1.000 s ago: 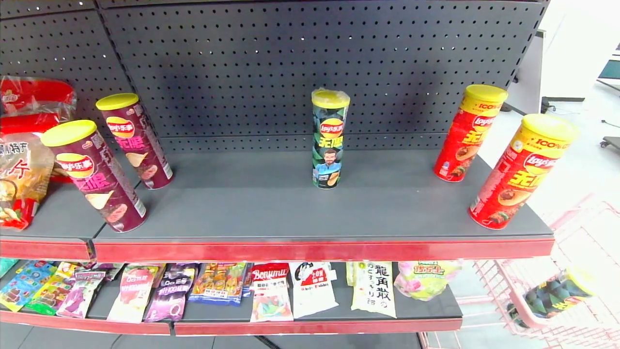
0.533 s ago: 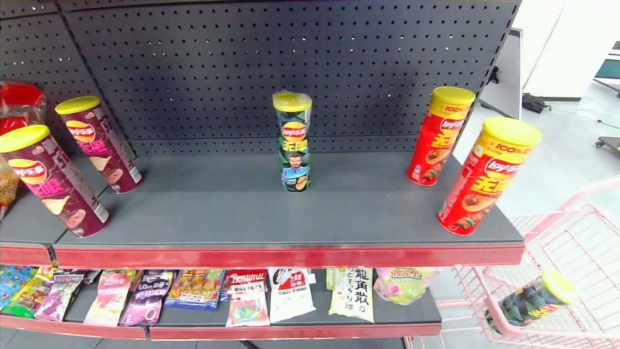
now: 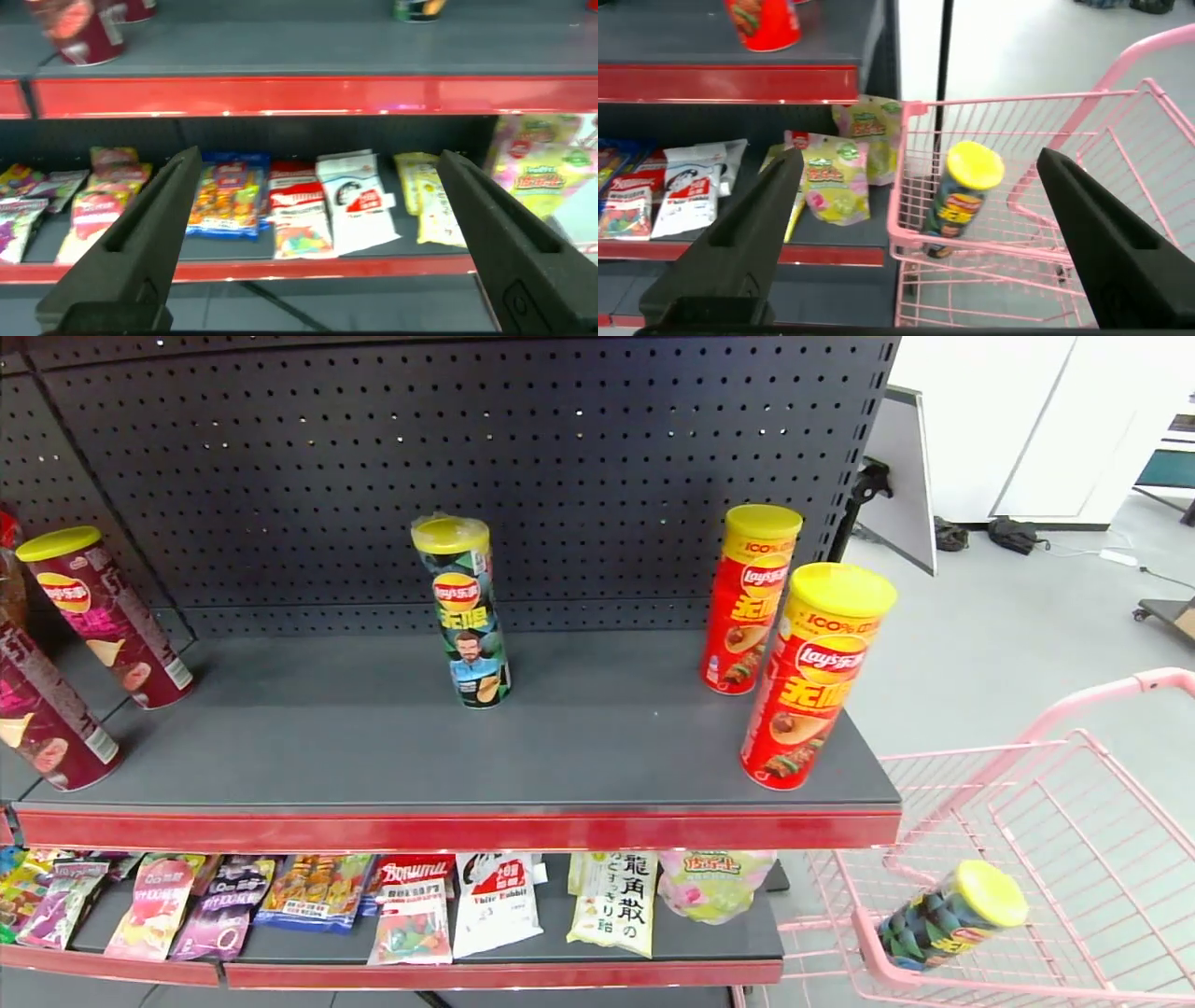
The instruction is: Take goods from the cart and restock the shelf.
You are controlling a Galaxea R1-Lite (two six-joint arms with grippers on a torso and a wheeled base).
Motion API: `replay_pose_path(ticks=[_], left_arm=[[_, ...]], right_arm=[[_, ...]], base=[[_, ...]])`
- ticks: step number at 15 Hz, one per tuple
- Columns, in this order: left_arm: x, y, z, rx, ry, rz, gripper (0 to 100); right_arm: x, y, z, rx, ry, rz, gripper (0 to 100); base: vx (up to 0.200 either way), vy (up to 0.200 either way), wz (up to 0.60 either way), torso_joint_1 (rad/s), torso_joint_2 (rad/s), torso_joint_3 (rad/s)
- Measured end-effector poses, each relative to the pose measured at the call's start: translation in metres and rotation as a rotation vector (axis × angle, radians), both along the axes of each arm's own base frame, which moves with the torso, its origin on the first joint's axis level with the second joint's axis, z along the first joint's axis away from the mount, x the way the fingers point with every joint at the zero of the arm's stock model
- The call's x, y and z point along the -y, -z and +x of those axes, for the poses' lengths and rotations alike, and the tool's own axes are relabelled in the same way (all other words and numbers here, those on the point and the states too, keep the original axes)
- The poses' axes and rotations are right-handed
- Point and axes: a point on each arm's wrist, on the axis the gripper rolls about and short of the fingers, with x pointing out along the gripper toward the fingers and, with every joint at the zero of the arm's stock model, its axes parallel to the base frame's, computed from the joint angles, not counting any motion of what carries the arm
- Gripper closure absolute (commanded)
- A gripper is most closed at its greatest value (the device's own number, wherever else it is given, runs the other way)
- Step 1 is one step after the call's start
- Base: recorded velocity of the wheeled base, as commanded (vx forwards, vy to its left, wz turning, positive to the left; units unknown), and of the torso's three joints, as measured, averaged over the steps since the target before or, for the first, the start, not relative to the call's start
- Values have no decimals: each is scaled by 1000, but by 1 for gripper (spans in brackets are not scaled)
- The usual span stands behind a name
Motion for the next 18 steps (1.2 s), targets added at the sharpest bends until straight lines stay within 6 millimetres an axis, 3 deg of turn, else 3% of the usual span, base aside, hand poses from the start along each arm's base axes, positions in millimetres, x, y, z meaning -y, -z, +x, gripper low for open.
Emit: replay_pose_path(ticks=[3,12,18], left_arm=[[0,0,0,0,0,-1,0],[0,0,0,0,0,-2,0],[0,0,0,0,0,-2,0]], right_arm=[[0,0,0,1,0,1,0],[0,0,0,2,2,1,0],[0,0,0,2,0,1,0]], base=[[0,0,0,0,0,0],[0,0,-600,2,3,2],[0,0,0,0,0,0]])
